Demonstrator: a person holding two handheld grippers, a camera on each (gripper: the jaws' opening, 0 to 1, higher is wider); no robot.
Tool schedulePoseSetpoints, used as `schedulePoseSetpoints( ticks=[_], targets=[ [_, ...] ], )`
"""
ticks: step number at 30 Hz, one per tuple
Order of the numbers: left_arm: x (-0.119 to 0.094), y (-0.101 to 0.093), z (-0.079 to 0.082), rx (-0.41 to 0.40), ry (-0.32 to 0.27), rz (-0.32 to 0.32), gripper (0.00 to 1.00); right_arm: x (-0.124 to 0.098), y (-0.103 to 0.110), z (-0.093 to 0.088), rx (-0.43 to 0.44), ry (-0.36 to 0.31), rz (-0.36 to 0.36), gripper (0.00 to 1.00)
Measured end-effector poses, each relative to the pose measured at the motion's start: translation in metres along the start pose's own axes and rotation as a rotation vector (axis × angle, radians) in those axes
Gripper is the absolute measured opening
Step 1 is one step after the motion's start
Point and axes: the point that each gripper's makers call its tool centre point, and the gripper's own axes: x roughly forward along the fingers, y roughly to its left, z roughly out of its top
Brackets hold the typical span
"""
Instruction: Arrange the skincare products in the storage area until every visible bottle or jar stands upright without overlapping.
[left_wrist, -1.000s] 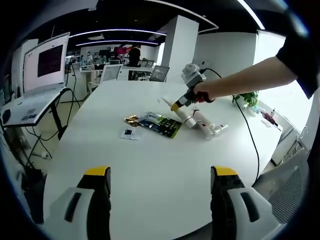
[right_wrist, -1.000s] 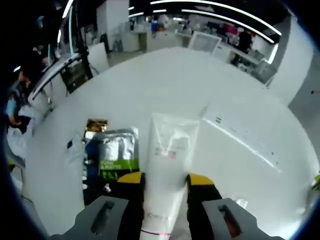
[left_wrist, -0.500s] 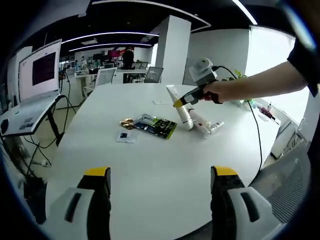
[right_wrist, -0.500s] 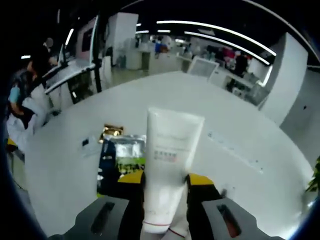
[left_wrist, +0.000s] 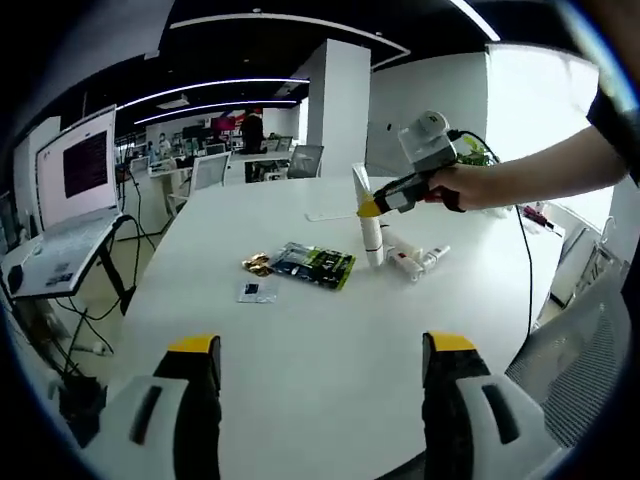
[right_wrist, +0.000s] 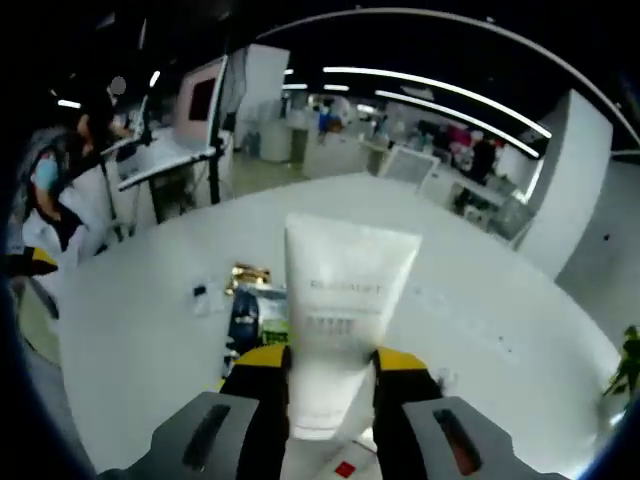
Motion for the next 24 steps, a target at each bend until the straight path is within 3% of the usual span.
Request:
schedulePoseSetpoints(
  ticks=[7, 9, 17, 24],
  targets=[
    [0.000, -0.012, 0.005, 0.067, 0.001, -0.034, 0.77, -0.035, 0.013, 0.003, -0.008, -0.047, 0.009, 0.24],
    [0.001, -0.017, 0.014, 0.045, -0.022, -0.049, 0.78, -0.047, 0.016, 0.003, 0.001, -0.057, 0.005, 0.24],
    [-0.007, -0.030, 0.062, 0.091, -0.109, -0.081, 0.79, -0.081, 0.037, -0.004, -0.062, -0.081, 0.025, 0.24],
    [-0.011, -0.048, 0.091, 0.095, -0.159, -0.119, 0.76, -0.100, 0.053, -0.004, -0.064, -0.100, 0.036, 0.24]
  ],
)
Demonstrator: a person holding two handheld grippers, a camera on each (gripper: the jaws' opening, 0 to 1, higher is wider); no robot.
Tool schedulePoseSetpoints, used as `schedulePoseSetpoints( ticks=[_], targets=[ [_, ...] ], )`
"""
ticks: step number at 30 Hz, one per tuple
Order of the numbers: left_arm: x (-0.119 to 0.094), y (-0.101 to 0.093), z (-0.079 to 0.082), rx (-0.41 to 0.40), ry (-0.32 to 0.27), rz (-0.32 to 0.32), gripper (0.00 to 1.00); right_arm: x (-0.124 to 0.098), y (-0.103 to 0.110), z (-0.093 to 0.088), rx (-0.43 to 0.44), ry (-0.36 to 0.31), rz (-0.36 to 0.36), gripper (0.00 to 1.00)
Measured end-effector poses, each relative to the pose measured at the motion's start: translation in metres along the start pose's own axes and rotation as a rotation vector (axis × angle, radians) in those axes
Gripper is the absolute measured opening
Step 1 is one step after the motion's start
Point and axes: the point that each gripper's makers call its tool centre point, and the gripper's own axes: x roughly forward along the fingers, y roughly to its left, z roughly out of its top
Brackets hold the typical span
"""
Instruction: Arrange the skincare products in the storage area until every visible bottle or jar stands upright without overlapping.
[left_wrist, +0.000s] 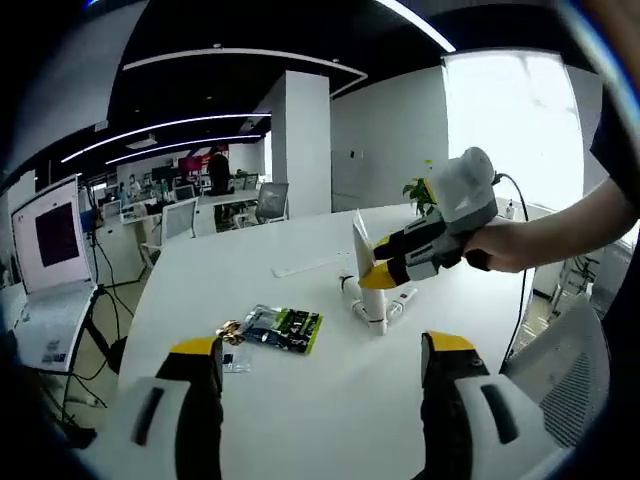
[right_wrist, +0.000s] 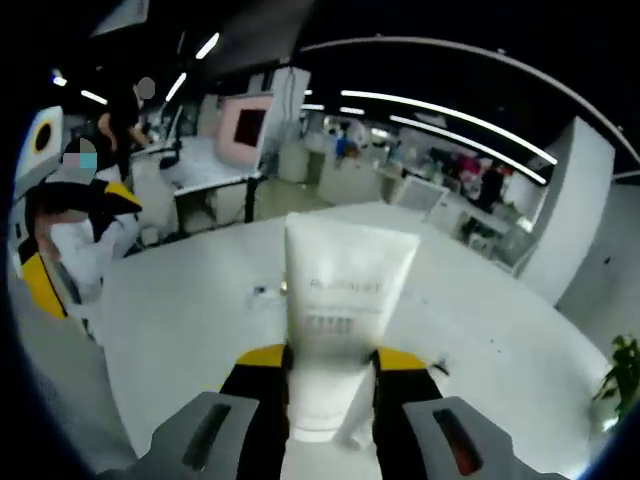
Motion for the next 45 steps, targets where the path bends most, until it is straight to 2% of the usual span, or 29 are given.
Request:
schedulePoseSetpoints(
  ticks=[3, 5, 6, 8, 11, 14, 17, 19, 25, 32, 37, 41, 45],
  targets=[
    [0.004, -0.011, 0.008, -0.029, -0.012, -0.046, 0.74, -0.008, 0.009, 0.006, -0.019, -0.019, 0.006, 0.24],
    [0.007, -0.025, 0.022, -0.089, -0.061, -0.116, 0.75, -0.012, 0.014, 0.010, -0.020, -0.031, 0.010, 0.24],
    [0.008, -0.028, 0.029, -0.126, -0.082, -0.125, 0.76, -0.015, 0.016, 0.012, -0.015, -0.039, 0.011, 0.24],
    [0.010, -0.032, 0.038, -0.149, -0.106, -0.143, 0.76, -0.022, 0.024, 0.018, -0.012, -0.059, 0.015, 0.24],
    [0.014, -0.037, 0.046, -0.180, -0.107, -0.166, 0.67, -0.033, 0.035, 0.026, -0.026, -0.084, 0.016, 0.24],
    [0.018, -0.041, 0.050, -0.177, -0.093, -0.180, 0.56, -0.047, 0.047, 0.036, -0.041, -0.113, 0.023, 0.24],
    [0.018, -0.049, 0.055, -0.169, -0.102, -0.200, 0.57, -0.059, 0.057, 0.042, -0.062, -0.132, 0.025, 0.24],
    [0.019, -0.054, 0.057, -0.172, -0.102, -0.207, 0.57, -0.067, 0.062, 0.046, -0.082, -0.141, 0.021, 0.24],
    [0.019, -0.067, 0.056, -0.159, -0.088, -0.230, 0.47, -0.080, 0.073, 0.049, -0.123, -0.147, 0.016, 0.24],
    [0.017, -0.072, 0.060, -0.153, -0.094, -0.232, 0.42, -0.089, 0.080, 0.053, -0.122, -0.150, 0.013, 0.24],
    [0.016, -0.078, 0.061, -0.157, -0.093, -0.247, 0.36, -0.096, 0.089, 0.054, -0.198, -0.151, 0.022, 0.24],
    [0.014, -0.084, 0.063, -0.164, -0.091, -0.263, 0.28, -0.102, 0.091, 0.058, -0.265, -0.162, -0.001, 0.24],
    [0.013, -0.088, 0.065, -0.154, -0.091, -0.270, 0.25, -0.104, 0.090, 0.059, -0.282, -0.162, -0.014, 0.24]
  ],
)
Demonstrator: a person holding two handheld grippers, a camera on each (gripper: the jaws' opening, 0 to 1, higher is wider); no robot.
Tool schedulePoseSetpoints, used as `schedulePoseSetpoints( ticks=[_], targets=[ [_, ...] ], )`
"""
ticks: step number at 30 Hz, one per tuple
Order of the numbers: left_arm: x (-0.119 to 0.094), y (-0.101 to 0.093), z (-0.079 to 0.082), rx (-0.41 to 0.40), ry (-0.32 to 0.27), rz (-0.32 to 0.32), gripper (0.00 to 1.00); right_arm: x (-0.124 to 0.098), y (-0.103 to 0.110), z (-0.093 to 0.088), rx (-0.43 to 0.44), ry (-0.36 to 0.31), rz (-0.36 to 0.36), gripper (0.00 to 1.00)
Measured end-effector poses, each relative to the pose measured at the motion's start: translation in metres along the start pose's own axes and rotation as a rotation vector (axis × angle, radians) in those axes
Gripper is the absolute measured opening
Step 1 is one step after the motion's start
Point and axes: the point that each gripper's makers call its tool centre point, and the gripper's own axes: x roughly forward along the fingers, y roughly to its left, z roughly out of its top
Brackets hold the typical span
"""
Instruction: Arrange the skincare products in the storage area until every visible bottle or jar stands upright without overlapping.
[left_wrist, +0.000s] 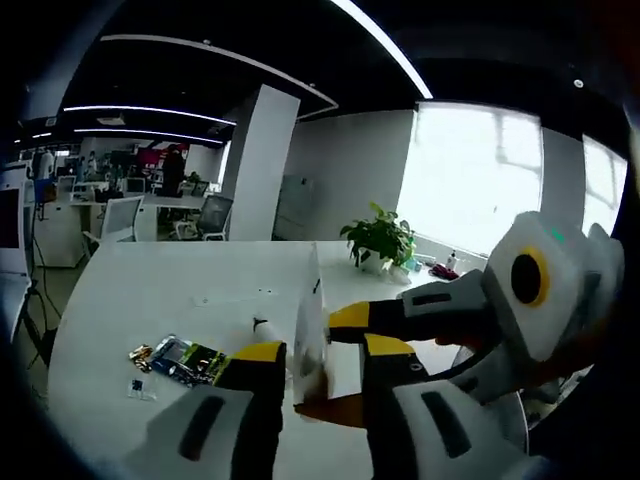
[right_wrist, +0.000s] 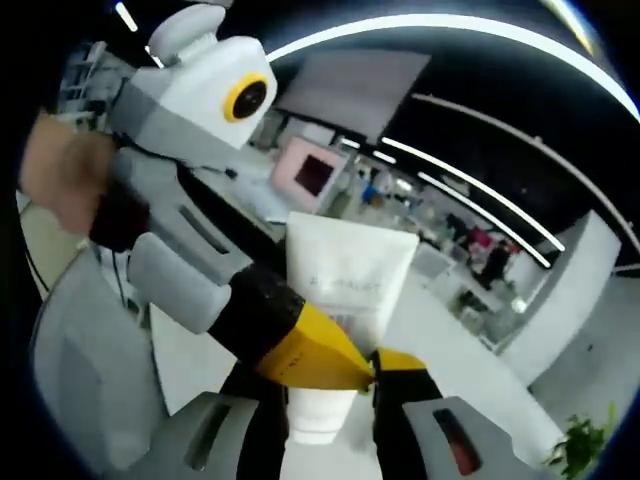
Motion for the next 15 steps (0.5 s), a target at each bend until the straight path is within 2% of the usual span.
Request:
schedulePoseSetpoints(
  ticks=[3, 4, 5, 6, 7, 8, 15],
  targets=[
    [0.001, -0.005, 0.000, 0.002, 0.002, -0.018, 0.21, -0.002, -0.001, -0.001, 0.012, 0.004, -0.008, 0.24],
    [0.002, -0.004, 0.001, 0.033, -0.004, -0.001, 0.18, -0.003, -0.001, -0.001, 0.013, 0.005, -0.009, 0.24],
    [0.000, 0.004, -0.005, 0.095, 0.033, 0.036, 0.11, -0.005, -0.001, -0.001, 0.014, 0.002, -0.012, 0.24],
    [0.003, -0.005, 0.000, 0.090, 0.005, -0.016, 0.12, -0.006, 0.000, -0.002, 0.010, 0.007, -0.014, 0.24],
    [0.002, -0.001, -0.004, 0.061, 0.028, 0.002, 0.12, -0.006, -0.001, -0.004, 0.006, 0.011, -0.018, 0.24],
    [0.002, -0.002, -0.005, 0.042, 0.038, -0.014, 0.11, -0.008, 0.000, -0.005, -0.002, 0.012, -0.021, 0.24],
    [0.004, -0.008, -0.004, 0.034, 0.082, -0.073, 0.10, -0.014, -0.004, -0.007, 0.030, 0.001, -0.005, 0.26]
  ],
)
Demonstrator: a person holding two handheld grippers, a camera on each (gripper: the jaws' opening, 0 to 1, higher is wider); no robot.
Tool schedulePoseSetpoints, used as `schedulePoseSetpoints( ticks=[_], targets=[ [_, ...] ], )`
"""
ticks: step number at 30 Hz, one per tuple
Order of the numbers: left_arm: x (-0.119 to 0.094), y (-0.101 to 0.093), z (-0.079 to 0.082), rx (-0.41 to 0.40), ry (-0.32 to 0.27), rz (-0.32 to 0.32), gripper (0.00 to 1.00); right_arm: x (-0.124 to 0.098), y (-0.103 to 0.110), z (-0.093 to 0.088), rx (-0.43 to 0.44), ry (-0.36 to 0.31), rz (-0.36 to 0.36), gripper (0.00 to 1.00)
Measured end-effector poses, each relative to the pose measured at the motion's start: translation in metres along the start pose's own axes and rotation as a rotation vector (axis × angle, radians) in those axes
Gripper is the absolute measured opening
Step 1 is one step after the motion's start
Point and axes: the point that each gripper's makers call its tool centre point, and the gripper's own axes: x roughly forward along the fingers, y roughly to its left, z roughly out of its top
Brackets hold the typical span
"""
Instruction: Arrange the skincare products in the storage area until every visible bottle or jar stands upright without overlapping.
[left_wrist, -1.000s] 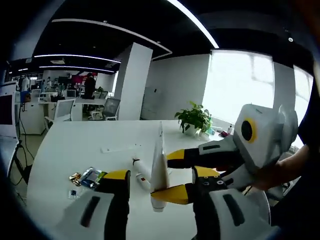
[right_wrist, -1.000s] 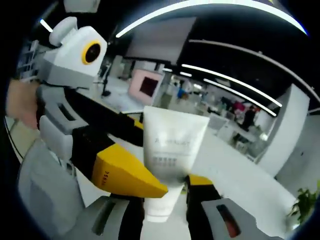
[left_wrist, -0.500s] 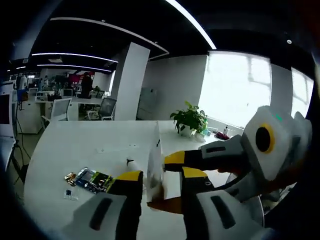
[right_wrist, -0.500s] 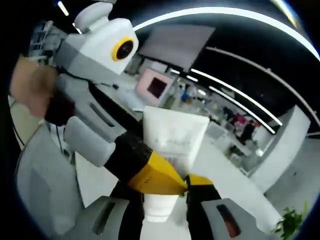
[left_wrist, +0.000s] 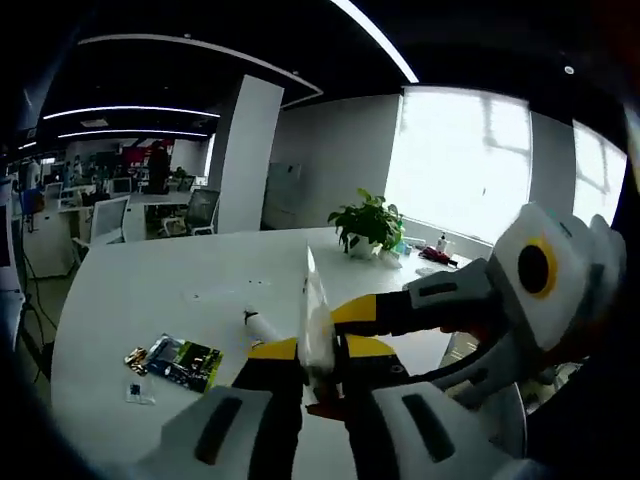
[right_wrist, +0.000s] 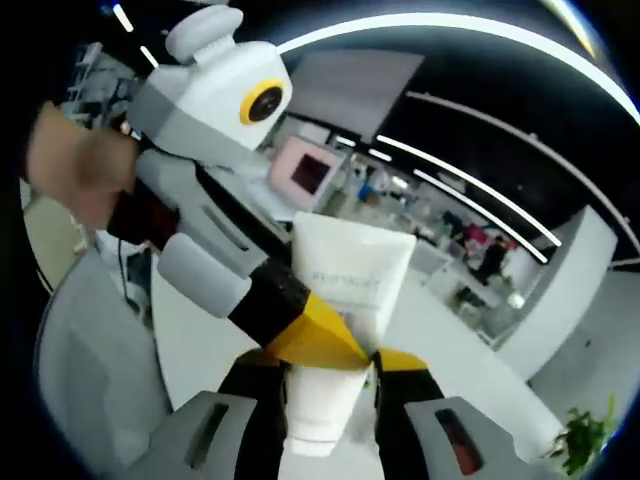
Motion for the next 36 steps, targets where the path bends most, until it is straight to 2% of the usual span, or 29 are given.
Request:
schedulePoseSetpoints(
  ticks=[3, 5, 6, 8, 12, 15, 17, 20, 23, 24, 26, 28, 30, 33, 36],
  targets=[
    [0.000, -0.002, 0.000, -0.014, 0.040, -0.047, 0.10, -0.002, 0.002, 0.002, 0.049, -0.032, 0.063, 0.27],
    [-0.002, -0.004, -0.001, 0.054, 0.080, -0.105, 0.09, -0.006, 0.003, 0.005, 0.093, -0.065, 0.125, 0.26],
    [-0.003, -0.002, -0.001, 0.122, 0.106, -0.113, 0.09, -0.009, 0.002, 0.009, 0.131, -0.099, 0.155, 0.26],
    [-0.004, 0.000, -0.005, 0.205, 0.169, -0.122, 0.09, -0.015, -0.008, 0.006, 0.137, -0.100, 0.142, 0.26],
    [-0.004, 0.000, 0.002, 0.174, 0.162, -0.166, 0.08, -0.023, -0.013, -0.005, 0.149, -0.076, 0.211, 0.33],
    [-0.004, -0.005, 0.010, 0.171, 0.150, -0.214, 0.08, -0.026, -0.010, -0.015, 0.146, -0.063, 0.280, 0.32],
    [-0.003, -0.009, 0.014, 0.190, 0.153, -0.240, 0.08, -0.027, -0.002, -0.018, 0.178, -0.064, 0.349, 0.32],
    [-0.003, -0.020, 0.016, 0.258, 0.180, -0.321, 0.08, -0.026, 0.007, -0.022, 0.252, -0.057, 0.463, 0.36],
    [-0.005, -0.030, 0.018, 0.305, 0.205, -0.383, 0.08, -0.025, 0.002, -0.026, 0.240, -0.043, 0.483, 0.35],
    [-0.007, -0.036, 0.019, 0.329, 0.212, -0.417, 0.08, -0.026, 0.004, -0.027, 0.257, -0.034, 0.524, 0.34],
    [-0.007, -0.042, 0.021, 0.337, 0.213, -0.443, 0.08, -0.028, 0.005, -0.026, 0.334, -0.030, 0.568, 0.39],
    [-0.007, -0.045, 0.023, 0.335, 0.215, -0.460, 0.08, -0.029, 0.001, -0.023, 0.339, -0.046, 0.574, 0.43],
    [-0.006, -0.045, 0.025, 0.330, 0.208, -0.476, 0.08, -0.032, 0.000, -0.019, 0.340, -0.070, 0.576, 0.38],
    [-0.004, -0.049, 0.028, 0.312, 0.193, -0.508, 0.08, -0.038, 0.008, -0.006, 0.391, -0.129, 0.632, 0.33],
    [-0.004, -0.053, 0.030, 0.304, 0.184, -0.538, 0.08, -0.041, 0.013, -0.002, 0.405, -0.142, 0.665, 0.27]
  ],
)
